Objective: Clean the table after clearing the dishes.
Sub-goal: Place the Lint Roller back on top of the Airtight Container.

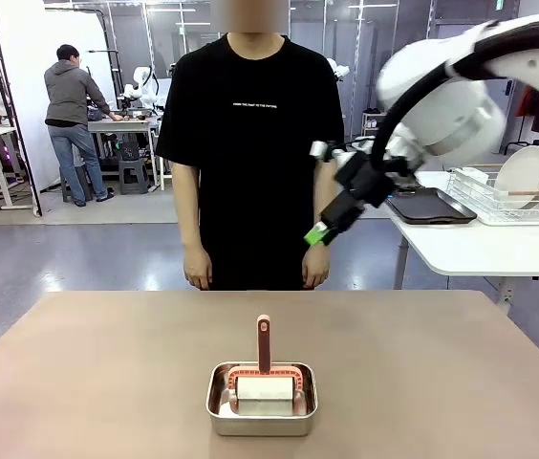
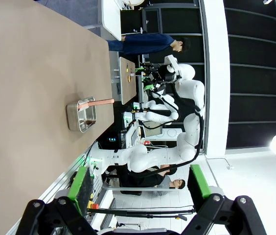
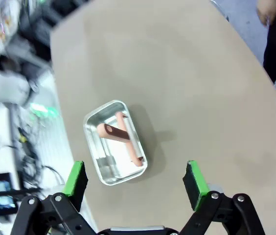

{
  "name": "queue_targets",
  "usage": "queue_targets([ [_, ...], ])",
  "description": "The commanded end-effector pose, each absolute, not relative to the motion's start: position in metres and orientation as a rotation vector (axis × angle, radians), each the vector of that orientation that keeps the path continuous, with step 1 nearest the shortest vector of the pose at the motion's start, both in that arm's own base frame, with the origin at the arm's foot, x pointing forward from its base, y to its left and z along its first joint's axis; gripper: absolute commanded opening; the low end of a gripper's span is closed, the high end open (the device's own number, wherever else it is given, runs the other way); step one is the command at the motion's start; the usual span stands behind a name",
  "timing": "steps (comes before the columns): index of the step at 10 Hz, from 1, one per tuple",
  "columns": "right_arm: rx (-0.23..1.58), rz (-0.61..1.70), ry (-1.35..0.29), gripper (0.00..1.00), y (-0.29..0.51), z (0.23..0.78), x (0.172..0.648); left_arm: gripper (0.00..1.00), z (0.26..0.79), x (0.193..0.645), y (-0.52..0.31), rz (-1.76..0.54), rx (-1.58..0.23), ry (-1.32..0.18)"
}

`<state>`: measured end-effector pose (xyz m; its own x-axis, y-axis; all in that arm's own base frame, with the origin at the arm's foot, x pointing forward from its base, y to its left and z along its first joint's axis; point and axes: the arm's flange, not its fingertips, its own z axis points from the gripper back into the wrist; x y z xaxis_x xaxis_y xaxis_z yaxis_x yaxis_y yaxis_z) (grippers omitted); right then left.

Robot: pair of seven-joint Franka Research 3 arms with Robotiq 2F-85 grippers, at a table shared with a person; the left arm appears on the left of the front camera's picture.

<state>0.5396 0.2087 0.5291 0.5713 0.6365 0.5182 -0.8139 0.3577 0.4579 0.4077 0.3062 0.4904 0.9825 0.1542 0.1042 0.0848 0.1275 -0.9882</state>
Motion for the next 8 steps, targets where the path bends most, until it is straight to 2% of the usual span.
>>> queue_targets([
  [1,1.0,0.601,-0.247,1.0,0.154,0.509,0.546,1.0,0.492,0.405,0.308,0.056,-1.441,-0.203],
  [2,1.106,0.477,-0.236,1.0,0.119,0.503,0.545,1.0,0.492,0.405,0.308,0.056,-1.441,-0.203],
  [5,1.272,0.268,-0.258,1.0,0.042,0.491,0.522,1.0,0.492,0.405,0.308,0.056,-1.441,-0.203],
  [6,1.301,0.228,-0.271,1.0,0.003,0.481,0.511,1.0,0.492,0.405,0.308,0.056,-1.441,-0.203],
  [8,1.24,0.193,-0.26,1.0,-0.069,0.469,0.482,1.0,0.492,0.405,0.308,0.056,-1.441,-0.203],
])
